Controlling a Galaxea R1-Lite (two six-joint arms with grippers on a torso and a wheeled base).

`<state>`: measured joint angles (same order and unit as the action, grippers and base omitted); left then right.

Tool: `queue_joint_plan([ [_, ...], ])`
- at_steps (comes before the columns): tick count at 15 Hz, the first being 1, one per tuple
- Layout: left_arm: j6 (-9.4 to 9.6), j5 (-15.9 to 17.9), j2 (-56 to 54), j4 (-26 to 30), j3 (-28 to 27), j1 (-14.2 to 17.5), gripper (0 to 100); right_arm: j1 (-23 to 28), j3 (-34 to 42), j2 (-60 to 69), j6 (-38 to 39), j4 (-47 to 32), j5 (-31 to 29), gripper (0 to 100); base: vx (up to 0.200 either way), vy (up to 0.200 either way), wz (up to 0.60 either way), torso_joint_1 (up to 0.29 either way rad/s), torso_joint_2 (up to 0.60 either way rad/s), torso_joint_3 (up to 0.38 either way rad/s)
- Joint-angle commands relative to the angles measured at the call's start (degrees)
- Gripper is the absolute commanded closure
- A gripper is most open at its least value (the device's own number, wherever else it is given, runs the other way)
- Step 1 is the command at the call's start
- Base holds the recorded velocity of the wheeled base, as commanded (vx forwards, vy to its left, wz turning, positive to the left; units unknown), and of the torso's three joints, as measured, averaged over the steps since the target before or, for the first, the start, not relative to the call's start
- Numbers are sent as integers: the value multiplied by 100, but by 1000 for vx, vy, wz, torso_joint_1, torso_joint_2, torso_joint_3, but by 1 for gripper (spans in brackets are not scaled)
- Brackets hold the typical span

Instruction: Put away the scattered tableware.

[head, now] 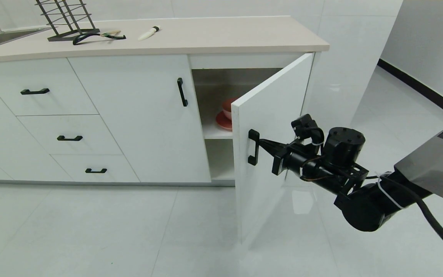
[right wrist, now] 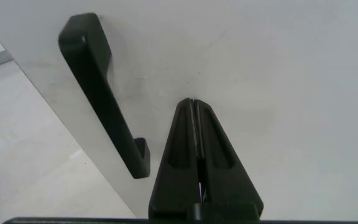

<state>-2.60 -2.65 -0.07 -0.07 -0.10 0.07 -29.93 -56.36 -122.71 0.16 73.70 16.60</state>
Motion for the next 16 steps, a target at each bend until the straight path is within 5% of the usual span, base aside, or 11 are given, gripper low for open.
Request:
queue_joint_plan([
  [1, -4, -8, 7, -1, 1, 1, 0, -4, -174, -201, 2, 4, 1, 100, 0, 0, 0, 0, 0, 0],
  [5, -4, -26, 7, -10, 1, 1, 0, -13, -701, -447, 2, 48, 1, 100, 0, 0, 0, 0, 0, 0],
  [8, -30, -368, 7, -19, 10, 1, 0, -13, -1062, -719, 2, 83, 1, 100, 0, 0, 0, 0, 0, 0],
  [16, -4, -359, 7, -10, 1, 1, 0, -83, -2169, -1378, -7, 153, 1, 100, 0, 0, 0, 0, 0, 0],
])
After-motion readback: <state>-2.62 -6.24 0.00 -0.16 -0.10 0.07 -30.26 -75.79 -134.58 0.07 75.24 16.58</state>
